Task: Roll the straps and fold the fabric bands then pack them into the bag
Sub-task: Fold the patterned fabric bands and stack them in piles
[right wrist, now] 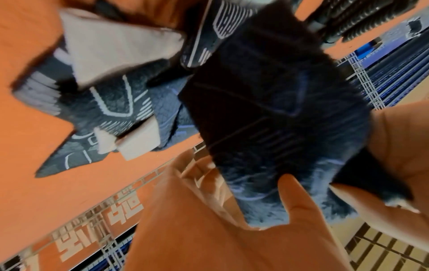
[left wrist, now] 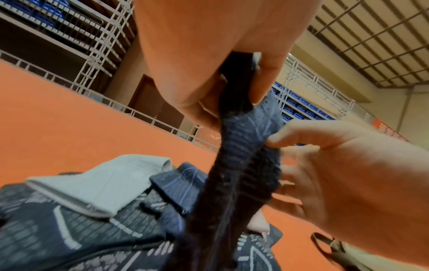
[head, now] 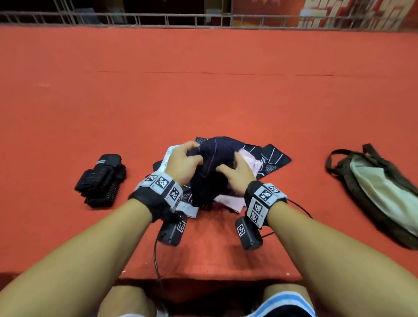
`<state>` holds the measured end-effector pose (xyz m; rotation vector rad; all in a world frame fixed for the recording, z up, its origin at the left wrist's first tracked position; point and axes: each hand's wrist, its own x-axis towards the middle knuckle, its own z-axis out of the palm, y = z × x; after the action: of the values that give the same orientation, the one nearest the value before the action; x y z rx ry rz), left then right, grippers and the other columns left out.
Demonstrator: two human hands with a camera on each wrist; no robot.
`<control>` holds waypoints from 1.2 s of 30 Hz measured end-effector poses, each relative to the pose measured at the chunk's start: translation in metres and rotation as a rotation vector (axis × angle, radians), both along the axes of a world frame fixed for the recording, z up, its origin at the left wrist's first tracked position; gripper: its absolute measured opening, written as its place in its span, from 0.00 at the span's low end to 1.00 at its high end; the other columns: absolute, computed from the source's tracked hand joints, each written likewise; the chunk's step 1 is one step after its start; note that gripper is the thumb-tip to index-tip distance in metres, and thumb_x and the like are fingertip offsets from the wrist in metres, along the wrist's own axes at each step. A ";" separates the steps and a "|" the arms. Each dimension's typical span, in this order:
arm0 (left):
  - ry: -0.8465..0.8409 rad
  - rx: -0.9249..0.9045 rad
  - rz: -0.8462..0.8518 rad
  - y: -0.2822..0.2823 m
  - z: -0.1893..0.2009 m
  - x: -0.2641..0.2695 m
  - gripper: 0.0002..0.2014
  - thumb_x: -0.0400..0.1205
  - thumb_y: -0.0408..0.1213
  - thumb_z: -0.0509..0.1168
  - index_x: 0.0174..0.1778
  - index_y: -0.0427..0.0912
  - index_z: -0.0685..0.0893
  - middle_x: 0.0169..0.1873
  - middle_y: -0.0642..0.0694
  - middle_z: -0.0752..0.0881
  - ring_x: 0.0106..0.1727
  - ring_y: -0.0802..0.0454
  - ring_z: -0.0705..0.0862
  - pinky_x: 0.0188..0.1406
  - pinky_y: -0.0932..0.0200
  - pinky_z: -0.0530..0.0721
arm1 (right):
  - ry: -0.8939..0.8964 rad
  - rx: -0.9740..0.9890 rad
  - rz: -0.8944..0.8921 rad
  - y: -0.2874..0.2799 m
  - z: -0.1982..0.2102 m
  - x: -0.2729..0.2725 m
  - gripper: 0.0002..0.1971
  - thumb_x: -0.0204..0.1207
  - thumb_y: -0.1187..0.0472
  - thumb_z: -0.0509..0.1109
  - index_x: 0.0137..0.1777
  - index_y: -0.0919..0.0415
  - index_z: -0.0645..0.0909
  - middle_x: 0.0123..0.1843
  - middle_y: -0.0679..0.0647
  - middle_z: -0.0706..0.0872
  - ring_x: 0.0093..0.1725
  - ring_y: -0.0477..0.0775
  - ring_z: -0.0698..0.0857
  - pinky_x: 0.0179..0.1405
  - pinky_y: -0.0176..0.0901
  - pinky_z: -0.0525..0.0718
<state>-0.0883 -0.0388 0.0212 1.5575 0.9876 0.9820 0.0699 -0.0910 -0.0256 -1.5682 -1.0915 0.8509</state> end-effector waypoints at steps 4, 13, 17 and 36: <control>-0.069 -0.068 0.097 -0.006 -0.001 0.005 0.18 0.69 0.39 0.74 0.55 0.52 0.81 0.42 0.45 0.90 0.39 0.50 0.88 0.42 0.52 0.87 | -0.047 0.038 -0.038 -0.018 0.002 0.009 0.12 0.83 0.56 0.69 0.61 0.59 0.86 0.56 0.53 0.92 0.58 0.52 0.89 0.69 0.56 0.82; 0.124 -0.052 0.043 -0.041 -0.089 -0.020 0.16 0.79 0.45 0.67 0.63 0.56 0.82 0.29 0.49 0.82 0.37 0.48 0.84 0.55 0.43 0.86 | -0.088 -0.056 0.018 -0.048 -0.028 0.004 0.25 0.81 0.51 0.62 0.78 0.41 0.69 0.66 0.43 0.85 0.62 0.50 0.85 0.72 0.56 0.79; 0.272 0.074 0.085 -0.047 -0.094 -0.023 0.30 0.85 0.32 0.62 0.81 0.64 0.70 0.35 0.50 0.79 0.38 0.54 0.80 0.51 0.57 0.80 | -0.032 -0.025 0.027 -0.049 -0.049 -0.003 0.39 0.77 0.61 0.67 0.85 0.38 0.56 0.70 0.38 0.81 0.63 0.42 0.84 0.71 0.46 0.79; 0.423 -0.339 -0.094 -0.072 -0.175 -0.059 0.15 0.80 0.21 0.66 0.37 0.47 0.86 0.34 0.46 0.84 0.32 0.49 0.84 0.34 0.48 0.91 | -0.540 -0.394 0.237 -0.082 -0.129 0.002 0.10 0.73 0.59 0.77 0.46 0.48 0.77 0.37 0.44 0.81 0.39 0.52 0.80 0.43 0.43 0.75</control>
<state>-0.1472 -0.1105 -0.1534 1.5320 1.2836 0.3944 0.0717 -0.1735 -0.1545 -2.1021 -1.5880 0.8556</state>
